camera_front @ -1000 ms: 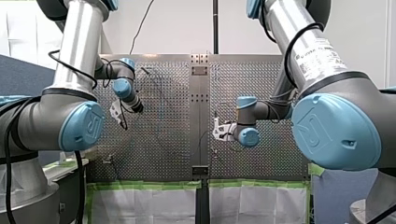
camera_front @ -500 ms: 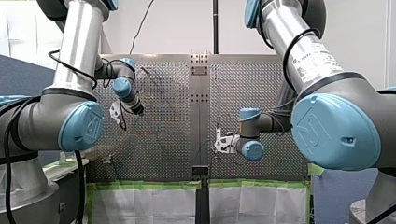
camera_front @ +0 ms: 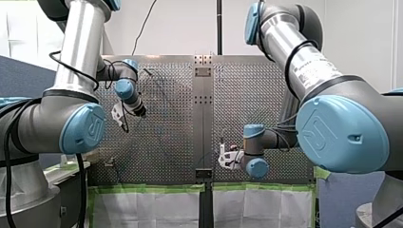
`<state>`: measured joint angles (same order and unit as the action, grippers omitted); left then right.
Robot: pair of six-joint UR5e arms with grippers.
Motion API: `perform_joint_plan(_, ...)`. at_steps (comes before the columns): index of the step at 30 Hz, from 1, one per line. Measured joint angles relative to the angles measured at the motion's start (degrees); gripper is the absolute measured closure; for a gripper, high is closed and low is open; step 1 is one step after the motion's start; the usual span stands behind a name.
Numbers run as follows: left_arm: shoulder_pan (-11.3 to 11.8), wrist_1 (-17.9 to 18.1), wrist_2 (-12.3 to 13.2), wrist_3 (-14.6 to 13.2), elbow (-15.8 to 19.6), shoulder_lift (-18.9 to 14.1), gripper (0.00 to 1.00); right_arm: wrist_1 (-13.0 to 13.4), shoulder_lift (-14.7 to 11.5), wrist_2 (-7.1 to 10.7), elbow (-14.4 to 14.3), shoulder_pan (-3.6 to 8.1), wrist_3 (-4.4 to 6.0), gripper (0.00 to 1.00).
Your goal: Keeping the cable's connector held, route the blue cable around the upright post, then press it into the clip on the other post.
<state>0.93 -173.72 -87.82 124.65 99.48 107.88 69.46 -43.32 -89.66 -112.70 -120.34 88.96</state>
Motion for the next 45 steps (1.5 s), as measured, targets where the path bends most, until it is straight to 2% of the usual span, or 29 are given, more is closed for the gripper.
perform_joint_plan(5, -0.07, 0.72, -0.43, 1.85, 0.76, 0.0, 0.0, -0.07, 1.3, 0.06, 0.09, -0.12, 0.0, 1.0)
perform_joint_plan(11, 0.2, 3.21, -0.2, 4.85, 3.11, 0.0, 0.0, -0.43, 1.48, 0.09, 0.13, -0.19, -0.03, 1.0)
perform_joint_plan(16, 0.77, 3.59, -0.17, 7.39, 4.35, -0.01, 0.0, -0.58, 1.49, 0.1, 0.15, -0.2, -0.12, 1.0)
perform_joint_plan(24, 2.11, 3.53, -1.39, 10.83, 4.6, -0.68, 0.0, -0.73, 1.49, 0.09, 0.3, -0.2, -0.26, 1.0)
perform_joint_plan(29, 2.9, 5.51, -1.02, 12.93, 4.58, -2.19, 0.0, -0.94, 1.5, 0.09, 0.47, -0.2, -0.33, 1.0)
perform_joint_plan(36, 3.75, 8.65, -0.22, 16.06, 4.59, -2.62, 0.0, -0.98, 1.5, 0.1, 0.51, -0.2, -0.41, 1.0)
perform_joint_plan(40, 4.58, 10.53, -1.35, 17.94, 4.59, -2.65, 0.0, -1.13, 1.47, 0.1, 0.64, -0.2, -0.43, 1.0)
perform_joint_plan(45, 5.56, 11.31, -3.31, 18.58, 4.58, -2.65, 0.0, -1.82, 1.5, 0.09, 0.83, -0.2, -0.58, 1.0)
